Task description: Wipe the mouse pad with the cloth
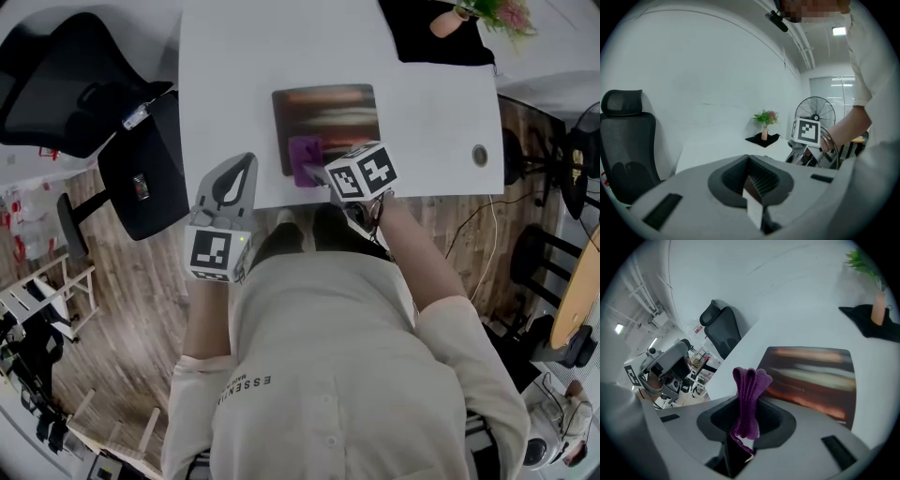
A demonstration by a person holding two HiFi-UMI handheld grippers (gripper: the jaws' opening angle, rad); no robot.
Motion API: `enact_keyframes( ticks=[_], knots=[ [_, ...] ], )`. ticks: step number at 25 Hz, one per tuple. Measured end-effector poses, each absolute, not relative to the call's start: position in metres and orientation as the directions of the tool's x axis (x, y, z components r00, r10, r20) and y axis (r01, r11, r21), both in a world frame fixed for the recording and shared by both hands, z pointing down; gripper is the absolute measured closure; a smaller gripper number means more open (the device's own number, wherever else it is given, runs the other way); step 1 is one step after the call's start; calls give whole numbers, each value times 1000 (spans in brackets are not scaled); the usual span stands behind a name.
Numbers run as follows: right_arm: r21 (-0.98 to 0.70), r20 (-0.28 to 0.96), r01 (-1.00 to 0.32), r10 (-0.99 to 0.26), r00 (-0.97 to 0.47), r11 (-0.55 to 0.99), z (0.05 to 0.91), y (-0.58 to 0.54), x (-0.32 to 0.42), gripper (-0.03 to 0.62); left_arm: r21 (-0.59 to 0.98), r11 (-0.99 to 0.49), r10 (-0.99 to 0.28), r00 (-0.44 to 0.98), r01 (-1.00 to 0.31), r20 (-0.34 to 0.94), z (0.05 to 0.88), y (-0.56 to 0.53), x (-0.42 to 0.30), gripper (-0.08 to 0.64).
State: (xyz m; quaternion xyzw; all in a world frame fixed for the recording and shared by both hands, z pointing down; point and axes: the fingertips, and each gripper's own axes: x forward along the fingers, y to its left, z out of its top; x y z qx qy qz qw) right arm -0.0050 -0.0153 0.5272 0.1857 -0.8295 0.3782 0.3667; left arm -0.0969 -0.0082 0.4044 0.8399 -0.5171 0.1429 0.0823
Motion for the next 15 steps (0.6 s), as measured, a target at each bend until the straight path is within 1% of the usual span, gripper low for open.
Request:
enact_keyframes(
  ticks=[4,7,11,15],
  knots=[
    [-490,755,-574,-10,-656,656,538,-10,-24,480,-2,-439,-854,417,-898,311,404,-5,-106,560],
    [-473,771,-589,-15,-636,655,544,-10,-33,480,10,-421,-861,403,-907,312,405,-1,-116,560],
    [-434,802,-620,-34,-597,654,553,-15,-29,480,17,-407,-864,391,-913,318,407,-2,-120,560],
    [-431,812,-644,-40,-582,632,556,-18,-17,480,17,-414,-864,399,-910,308,405,-8,-115,560]
  ],
)
